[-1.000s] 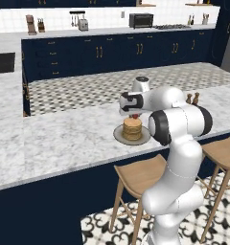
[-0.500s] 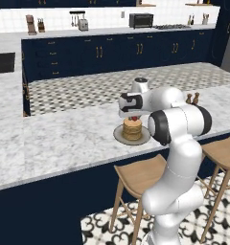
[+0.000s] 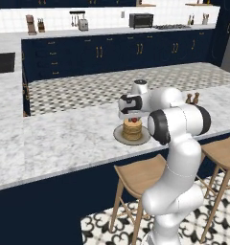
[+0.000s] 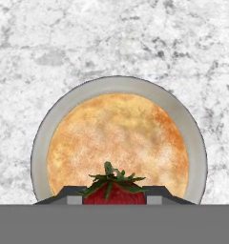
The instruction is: Take the strawberry from the fridge and place it on top of the pancake, located on the dining counter.
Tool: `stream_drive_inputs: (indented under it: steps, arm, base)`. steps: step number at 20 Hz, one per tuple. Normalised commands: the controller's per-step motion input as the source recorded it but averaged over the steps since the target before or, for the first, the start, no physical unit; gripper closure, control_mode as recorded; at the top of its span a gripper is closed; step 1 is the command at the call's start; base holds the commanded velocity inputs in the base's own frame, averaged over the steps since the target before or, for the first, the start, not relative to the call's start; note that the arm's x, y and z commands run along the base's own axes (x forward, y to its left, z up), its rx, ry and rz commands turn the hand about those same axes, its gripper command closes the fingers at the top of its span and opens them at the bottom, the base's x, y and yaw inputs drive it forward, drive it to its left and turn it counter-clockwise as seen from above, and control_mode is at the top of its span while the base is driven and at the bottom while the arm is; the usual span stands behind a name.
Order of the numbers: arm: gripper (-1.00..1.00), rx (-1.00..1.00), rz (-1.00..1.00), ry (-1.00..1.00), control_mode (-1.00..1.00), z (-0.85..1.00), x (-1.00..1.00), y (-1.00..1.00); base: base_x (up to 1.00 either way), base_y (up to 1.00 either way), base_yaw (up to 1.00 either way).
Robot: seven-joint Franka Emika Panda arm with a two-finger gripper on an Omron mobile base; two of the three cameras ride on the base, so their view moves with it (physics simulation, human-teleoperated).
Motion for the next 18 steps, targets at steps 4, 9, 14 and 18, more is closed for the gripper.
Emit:
stream_drive_inputs:
  steps: [4, 9, 14, 18]
  arm:
    - [1.0, 0.0, 0.0, 0.0, -1.0, 0.0, 0.0, 0.0]
    - [1.0, 0.0, 0.0, 0.0, -1.0, 0.0, 0.11, 0.0]
    - [1.0, 0.0, 0.0, 0.0, -1.0, 0.0, 0.04, 0.0]
    - [1.0, 0.0, 0.0, 0.0, -1.0, 0.0, 0.0, 0.0]
  base:
    - [0.0, 0.0, 0.0]
    - [0.0, 0.0, 0.0]
    - [0.0, 0.0, 0.0]
    - [0.0, 0.0, 0.0]
